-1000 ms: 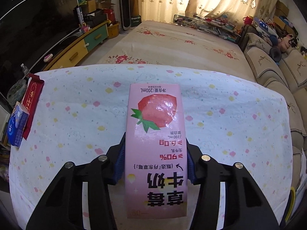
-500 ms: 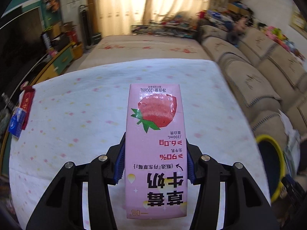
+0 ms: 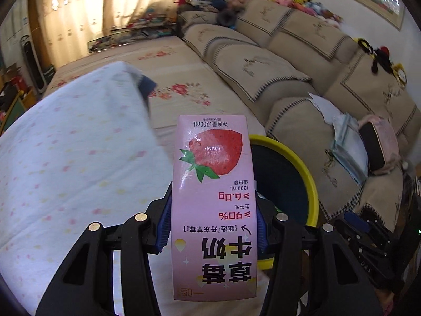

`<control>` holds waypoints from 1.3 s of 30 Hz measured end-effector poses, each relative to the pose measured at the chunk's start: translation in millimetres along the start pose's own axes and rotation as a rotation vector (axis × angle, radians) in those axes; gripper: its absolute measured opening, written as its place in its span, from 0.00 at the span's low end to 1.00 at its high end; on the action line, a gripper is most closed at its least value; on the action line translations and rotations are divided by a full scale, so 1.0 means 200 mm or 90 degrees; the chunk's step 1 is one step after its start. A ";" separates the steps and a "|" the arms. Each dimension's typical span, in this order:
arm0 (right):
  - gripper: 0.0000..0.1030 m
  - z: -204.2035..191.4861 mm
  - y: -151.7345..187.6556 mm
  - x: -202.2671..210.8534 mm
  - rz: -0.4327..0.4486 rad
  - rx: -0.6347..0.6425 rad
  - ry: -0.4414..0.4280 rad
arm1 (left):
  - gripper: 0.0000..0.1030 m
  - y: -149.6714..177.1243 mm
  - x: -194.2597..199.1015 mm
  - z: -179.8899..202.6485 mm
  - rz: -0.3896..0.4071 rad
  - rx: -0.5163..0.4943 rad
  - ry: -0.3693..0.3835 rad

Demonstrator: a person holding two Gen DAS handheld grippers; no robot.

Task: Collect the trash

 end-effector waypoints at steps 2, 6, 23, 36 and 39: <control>0.40 0.04 0.02 0.00 -0.003 -0.009 -0.001 | 0.49 -0.01 -0.08 0.09 -0.012 -0.017 -0.001; 0.42 0.08 0.04 -0.01 -0.008 -0.020 -0.005 | 0.49 -0.08 -0.27 0.19 -0.051 -0.022 0.008; 0.43 -0.14 0.09 0.01 -0.012 0.038 -0.039 | 0.90 0.11 0.16 -0.12 0.050 0.014 -0.022; 0.65 -0.67 0.18 0.26 0.048 0.178 -0.092 | 0.95 0.94 1.01 -0.85 0.207 0.185 -0.222; 0.71 -0.76 0.20 0.34 0.067 0.200 -0.098 | 0.95 1.13 1.15 -0.96 0.222 0.221 -0.257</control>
Point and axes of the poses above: each gripper's, at about its wrist camera, not at the fingertips, and x roughly against the way its jaws point, z to its right, y to its underside, the point moved 6 cm from there along -x, roughly the way its jaws point, and after that the axes turned 8 degrees about -z, right-handed, at the moved point
